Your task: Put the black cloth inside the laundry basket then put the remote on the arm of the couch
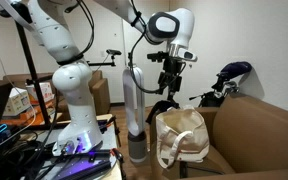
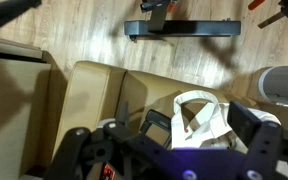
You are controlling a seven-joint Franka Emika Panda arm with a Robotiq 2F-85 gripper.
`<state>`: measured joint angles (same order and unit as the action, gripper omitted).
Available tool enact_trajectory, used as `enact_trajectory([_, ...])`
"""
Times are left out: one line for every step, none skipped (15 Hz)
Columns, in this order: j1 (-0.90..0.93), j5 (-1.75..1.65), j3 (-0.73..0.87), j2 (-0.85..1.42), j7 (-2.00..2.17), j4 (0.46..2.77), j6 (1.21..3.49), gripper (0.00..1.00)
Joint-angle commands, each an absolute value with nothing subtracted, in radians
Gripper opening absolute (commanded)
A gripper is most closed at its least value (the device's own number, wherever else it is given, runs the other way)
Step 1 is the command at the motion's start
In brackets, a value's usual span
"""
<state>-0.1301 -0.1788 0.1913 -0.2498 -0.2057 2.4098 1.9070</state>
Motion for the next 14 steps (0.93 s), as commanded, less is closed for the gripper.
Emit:
enact_trajectory([-0.137, -0.177, 0.185, -0.249, -0.207, 2.408, 1.905, 1.00])
enact_trajectory([-0.137, -0.177, 0.185, -0.249, -0.207, 2.408, 1.905, 1.00])
enact_trajectory([-0.137, -0.177, 0.185, -0.249, -0.207, 2.408, 1.905, 1.00])
enact_trajectory([-0.127, -0.155, 0.186, -0.245, -0.233, 2.415, 1.925, 1.00])
enact_trajectory([-0.118, -0.146, 0.183, -0.242, -0.244, 2.424, 1.957, 1.00])
enact_trajectory([-0.100, -0.112, 0.179, -0.235, -0.269, 2.437, 1.996, 1.00])
enact_trajectory([-0.082, -0.085, 0.171, -0.232, -0.292, 2.454, 2.042, 1.00])
enact_trajectory([-0.061, -0.068, 0.153, -0.226, -0.294, 2.469, 2.080, 1.00])
enact_trajectory([-0.042, -0.040, 0.141, -0.216, -0.307, 2.479, 2.111, 1.00])
enact_trajectory([-0.019, -0.019, 0.120, -0.210, -0.301, 2.496, 2.143, 1.00])
enact_trajectory([-0.003, -0.007, 0.103, -0.200, -0.292, 2.506, 2.176, 1.00])
enact_trajectory([0.020, 0.011, 0.081, -0.190, -0.283, 2.513, 2.197, 1.00])
enact_trajectory([0.037, 0.017, 0.059, -0.182, -0.275, 2.517, 2.221, 1.00])
enact_trajectory([0.055, 0.017, 0.035, -0.174, -0.255, 2.523, 2.246, 1.00])
